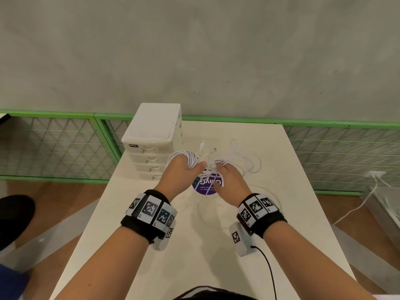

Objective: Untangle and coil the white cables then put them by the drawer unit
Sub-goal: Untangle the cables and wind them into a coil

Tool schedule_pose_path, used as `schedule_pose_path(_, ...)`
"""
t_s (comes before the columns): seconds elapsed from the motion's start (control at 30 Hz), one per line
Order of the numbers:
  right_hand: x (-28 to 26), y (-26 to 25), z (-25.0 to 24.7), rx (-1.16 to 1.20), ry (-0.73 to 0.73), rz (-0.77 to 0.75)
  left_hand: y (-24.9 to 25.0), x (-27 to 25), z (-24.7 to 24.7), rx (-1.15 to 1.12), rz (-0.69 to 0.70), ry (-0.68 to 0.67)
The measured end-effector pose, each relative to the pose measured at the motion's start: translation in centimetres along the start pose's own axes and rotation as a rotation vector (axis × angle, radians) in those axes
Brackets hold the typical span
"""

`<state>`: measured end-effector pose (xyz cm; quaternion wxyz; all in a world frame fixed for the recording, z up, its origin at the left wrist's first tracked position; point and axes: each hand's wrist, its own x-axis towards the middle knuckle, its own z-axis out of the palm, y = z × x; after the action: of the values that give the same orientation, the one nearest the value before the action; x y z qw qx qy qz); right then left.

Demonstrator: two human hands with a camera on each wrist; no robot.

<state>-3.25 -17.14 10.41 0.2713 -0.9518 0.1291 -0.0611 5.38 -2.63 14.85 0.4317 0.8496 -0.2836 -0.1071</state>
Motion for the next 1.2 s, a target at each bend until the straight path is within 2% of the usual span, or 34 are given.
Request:
schedule_pose_path(0.07, 0.1, 0.2, -0.8, 0.099, 0.141, 0.000, -0.5, 0.1, 0.1, -0.023, -0.021, 0.014)
schedule_pose_path(0.13, -0.1, 0.5, -1.3, 0.201, 0.195, 0.022, -0.9, 0.1, 0.1, -0.024, -0.026, 0.034)
schedule_pose_path(0.27, -0.3, -0.1, -1.0, 0.310, 0.111, 0.004, -1.0, -0.2, 0.6, -0.031, -0.042, 0.028)
schedule_pose_path(0.33, -0.2, -0.5, -0.6, 0.338, 0.058, 0.020, -0.9, -0.5, 0.9, -0.061, -0.072, -0.022)
schedule_pose_path(0.5, -0.1, -0.4, 0.0, 0.352, 0.118, -0.004, -1.4, -0.9, 1.2, -0.103, -0.145, -0.161)
schedule_pose_path(0.63, -0.1, -0.8, -0.6, 0.571, 0.117, -0.039, -1.4, -1.1, 1.4, -0.099, -0.226, -0.180)
schedule_pose_path(0.8, -0.1, -1.2, -1.4, 0.804, 0.117, -0.069, -1.1, -1.4, 1.5, -0.352, -0.272, -0.176)
schedule_pose_path(0.87, -0.5, -1.5, -1.6, 0.853, 0.091, -0.029, -1.1, -1.3, 1.4, -0.347, -0.278, -0.179)
schedule_pose_path(0.93, -0.8, -1.3, -1.8, 0.755, 0.061, 0.020, -1.2, -1.1, 1.2, -0.241, -0.273, -0.092)
schedule_pose_path(1.0, -0.8, -0.5, -1.8, 0.503, 0.035, 0.043, -1.5, -0.7, 0.8, -0.081, -0.278, 0.037)
schedule_pose_path(1.07, -0.7, 0.3, -1.9, 0.318, -0.020, 0.067, -1.7, -0.6, 0.2, 0.079, -0.276, 0.098)
schedule_pose_path(1.2, -0.6, 1.4, -2.2, -0.092, -0.007, 0.053, -1.7, 0.1, -1.0, 0.172, -0.306, -0.018)
